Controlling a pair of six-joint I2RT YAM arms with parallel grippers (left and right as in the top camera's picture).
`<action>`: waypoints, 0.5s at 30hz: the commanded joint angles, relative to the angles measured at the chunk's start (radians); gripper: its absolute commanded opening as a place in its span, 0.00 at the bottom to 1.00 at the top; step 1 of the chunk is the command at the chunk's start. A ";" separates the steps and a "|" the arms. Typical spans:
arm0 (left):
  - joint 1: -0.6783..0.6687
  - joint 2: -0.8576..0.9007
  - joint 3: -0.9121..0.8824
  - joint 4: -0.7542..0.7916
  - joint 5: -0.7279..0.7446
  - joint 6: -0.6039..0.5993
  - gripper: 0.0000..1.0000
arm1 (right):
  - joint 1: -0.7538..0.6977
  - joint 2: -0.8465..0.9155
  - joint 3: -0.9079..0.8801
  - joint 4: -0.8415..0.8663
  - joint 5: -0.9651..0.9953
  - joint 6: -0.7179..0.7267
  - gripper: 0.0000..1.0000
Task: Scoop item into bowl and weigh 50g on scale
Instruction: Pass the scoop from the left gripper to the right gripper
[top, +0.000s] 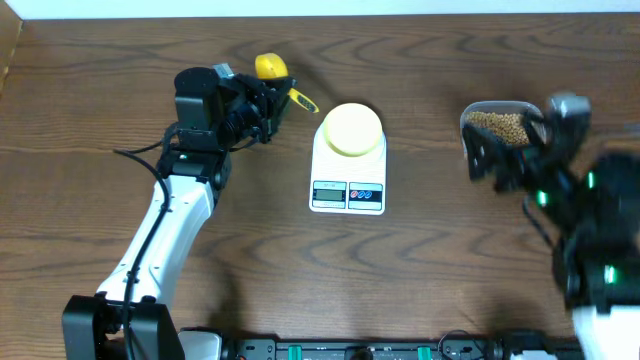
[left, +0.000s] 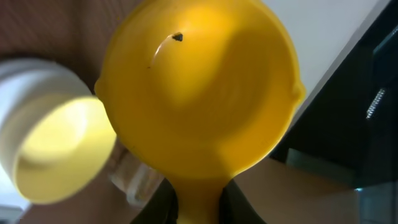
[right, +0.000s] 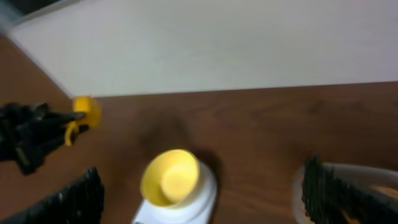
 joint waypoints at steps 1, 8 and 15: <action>-0.017 -0.015 0.026 0.026 0.084 -0.120 0.08 | -0.004 0.141 0.108 0.010 -0.260 0.010 0.99; -0.064 -0.015 0.026 0.056 0.108 -0.149 0.08 | 0.017 0.311 0.131 0.179 -0.653 0.101 0.99; -0.101 -0.015 0.026 0.056 0.106 -0.211 0.08 | 0.198 0.363 0.131 0.189 -0.415 0.138 0.94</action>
